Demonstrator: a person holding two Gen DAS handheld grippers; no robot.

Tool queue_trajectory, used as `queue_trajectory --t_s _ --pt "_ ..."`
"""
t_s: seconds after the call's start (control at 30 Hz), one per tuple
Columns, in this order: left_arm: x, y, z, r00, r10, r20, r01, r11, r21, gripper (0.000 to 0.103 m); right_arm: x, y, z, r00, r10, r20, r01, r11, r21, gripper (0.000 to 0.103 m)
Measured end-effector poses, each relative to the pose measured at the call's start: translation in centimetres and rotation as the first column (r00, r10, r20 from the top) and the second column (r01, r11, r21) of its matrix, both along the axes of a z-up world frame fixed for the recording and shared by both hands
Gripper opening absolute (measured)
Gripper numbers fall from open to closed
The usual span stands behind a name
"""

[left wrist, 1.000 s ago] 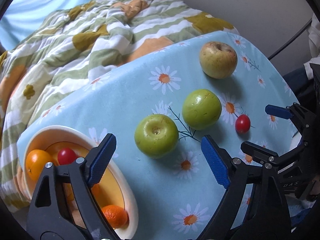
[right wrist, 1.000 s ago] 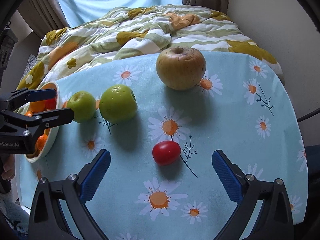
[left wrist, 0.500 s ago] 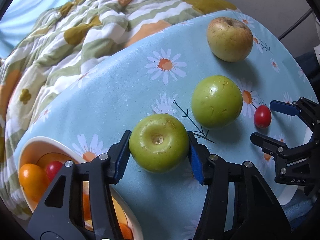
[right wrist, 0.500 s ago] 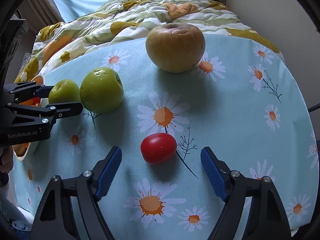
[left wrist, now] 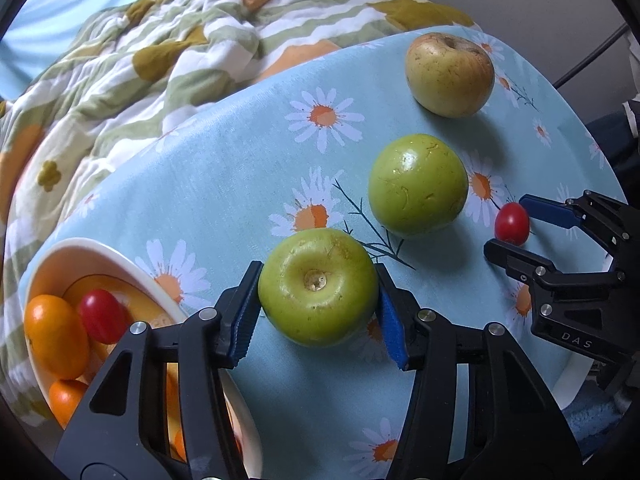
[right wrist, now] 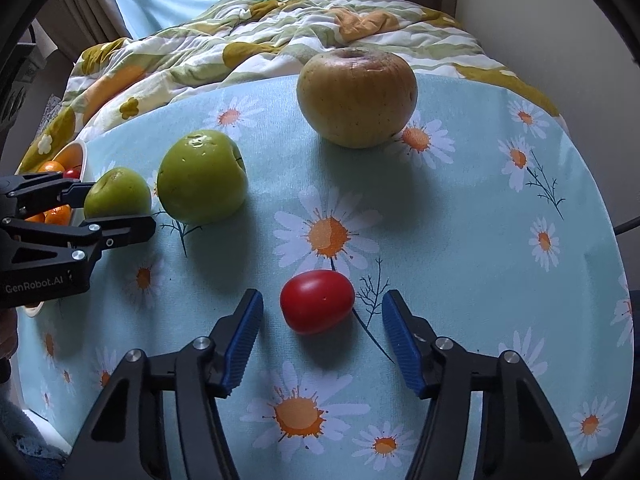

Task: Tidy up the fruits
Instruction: 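Grasp a green apple with the left gripper while the right gripper grasps the red tomato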

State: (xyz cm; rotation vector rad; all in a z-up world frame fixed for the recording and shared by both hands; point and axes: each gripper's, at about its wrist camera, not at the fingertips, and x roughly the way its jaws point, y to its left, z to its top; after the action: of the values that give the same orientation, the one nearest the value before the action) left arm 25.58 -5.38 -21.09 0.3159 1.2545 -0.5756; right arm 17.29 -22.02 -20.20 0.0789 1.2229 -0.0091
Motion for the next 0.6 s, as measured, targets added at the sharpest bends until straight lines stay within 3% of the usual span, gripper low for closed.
queue_trajectory --t_s 0.07,0.2,0.6 --pt "-0.3 0.1 0.3 1.000 0.005 0.006 -0.005 1.000 -0.005 0.059 0.0 0.1 0.0 1.000 0.002 0.003 -0.002 1.000 -0.011 0.053" --pt "-0.7 0.5 0.8 1.000 0.026 0.017 -0.026 0.999 -0.020 0.059 0.2 0.2 0.1 1.000 0.020 0.008 -0.020 1.000 -0.018 0.033" --pt "-2.9 3.1 4.7 0.989 0.123 0.082 -0.114 0.987 -0.111 0.059 -1.1 1.4 2.5 0.996 0.069 0.064 -0.067 0.997 -0.038 0.032"
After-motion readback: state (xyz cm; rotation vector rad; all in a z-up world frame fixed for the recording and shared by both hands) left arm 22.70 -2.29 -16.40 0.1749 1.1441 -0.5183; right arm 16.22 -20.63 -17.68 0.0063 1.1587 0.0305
